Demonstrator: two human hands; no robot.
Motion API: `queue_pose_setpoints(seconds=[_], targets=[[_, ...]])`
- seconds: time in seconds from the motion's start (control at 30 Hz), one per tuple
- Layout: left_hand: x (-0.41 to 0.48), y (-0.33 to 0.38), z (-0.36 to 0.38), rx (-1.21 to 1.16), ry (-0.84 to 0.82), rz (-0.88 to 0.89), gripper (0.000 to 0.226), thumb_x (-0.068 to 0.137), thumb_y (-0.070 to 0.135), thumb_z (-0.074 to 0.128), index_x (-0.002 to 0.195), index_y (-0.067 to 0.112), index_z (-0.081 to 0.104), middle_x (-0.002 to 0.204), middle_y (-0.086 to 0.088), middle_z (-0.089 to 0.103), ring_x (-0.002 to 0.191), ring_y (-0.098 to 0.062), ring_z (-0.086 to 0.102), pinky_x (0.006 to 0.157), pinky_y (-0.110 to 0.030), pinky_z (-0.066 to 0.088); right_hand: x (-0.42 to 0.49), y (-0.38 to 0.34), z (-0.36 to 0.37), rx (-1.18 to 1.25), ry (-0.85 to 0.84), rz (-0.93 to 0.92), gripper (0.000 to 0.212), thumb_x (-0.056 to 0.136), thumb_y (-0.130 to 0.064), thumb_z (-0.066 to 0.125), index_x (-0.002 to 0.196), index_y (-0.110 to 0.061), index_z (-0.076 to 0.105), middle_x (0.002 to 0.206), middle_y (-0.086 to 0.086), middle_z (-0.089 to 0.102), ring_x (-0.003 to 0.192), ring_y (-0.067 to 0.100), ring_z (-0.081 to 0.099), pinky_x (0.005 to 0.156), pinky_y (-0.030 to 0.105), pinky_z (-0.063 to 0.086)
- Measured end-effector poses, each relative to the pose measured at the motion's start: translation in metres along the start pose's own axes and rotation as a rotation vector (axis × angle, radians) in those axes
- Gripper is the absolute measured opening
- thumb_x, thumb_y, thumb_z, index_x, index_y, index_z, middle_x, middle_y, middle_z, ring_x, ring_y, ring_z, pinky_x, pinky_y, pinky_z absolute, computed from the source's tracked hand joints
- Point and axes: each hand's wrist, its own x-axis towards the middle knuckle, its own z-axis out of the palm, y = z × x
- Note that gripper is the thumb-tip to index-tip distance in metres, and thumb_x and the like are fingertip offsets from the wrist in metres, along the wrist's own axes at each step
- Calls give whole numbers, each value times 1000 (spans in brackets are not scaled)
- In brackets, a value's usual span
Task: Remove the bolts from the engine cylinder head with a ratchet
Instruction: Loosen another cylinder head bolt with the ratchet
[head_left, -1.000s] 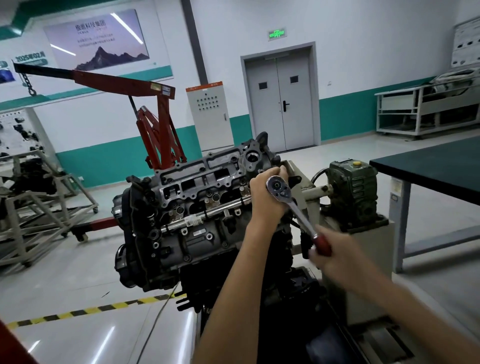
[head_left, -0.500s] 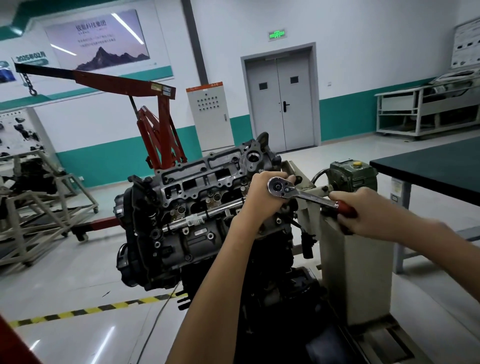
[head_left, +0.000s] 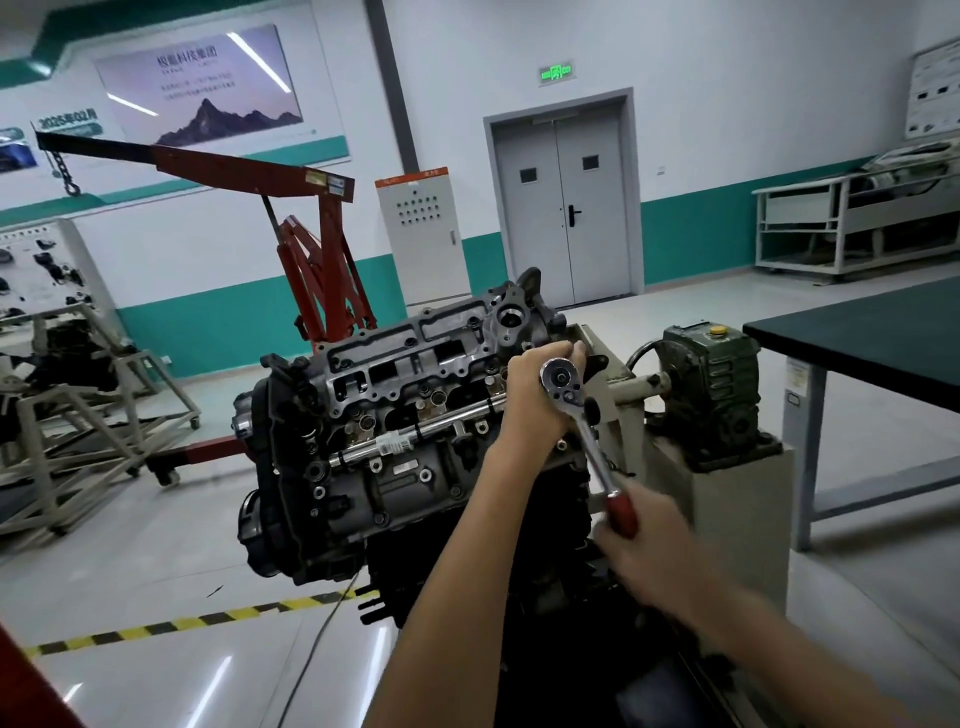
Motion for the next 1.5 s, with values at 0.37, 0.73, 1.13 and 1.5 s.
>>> queue_pose_setpoints(seconds=[0.37,0.73,1.13,1.5], targets=[[2,-5,1,12,16,36,48,95,7,54,50,9,37,46,6,33,46,-10,28,48,-29,24,24,3,-63,-366,-116,-60,28,80,0,63,78,-23,47,63,0,54,50,6,52,48,16,43],[2,-4,-8,5,-78,3,44,95,9,56,54,1,43,49,-12,39,49,-15,34,48,-31,27,5,-1,-17,-154,-13,-28,27,77,6,59,73,-19,48,53,-4,47,40,3,44,42,12,35],[4,-7,8,-14,80,-13,51,95,5,54,50,16,35,47,4,34,45,-9,28,47,-26,24,12,9,-34,-222,-6,-36,16,78,-1,63,76,-13,53,59,1,51,44,7,45,44,12,37],[1,-9,11,-22,150,14,44,95,6,53,55,-8,41,50,-14,40,49,-13,33,46,-32,26,12,2,-32,-223,-83,-52,23,78,3,60,76,-18,51,61,9,55,51,16,51,51,31,45]])
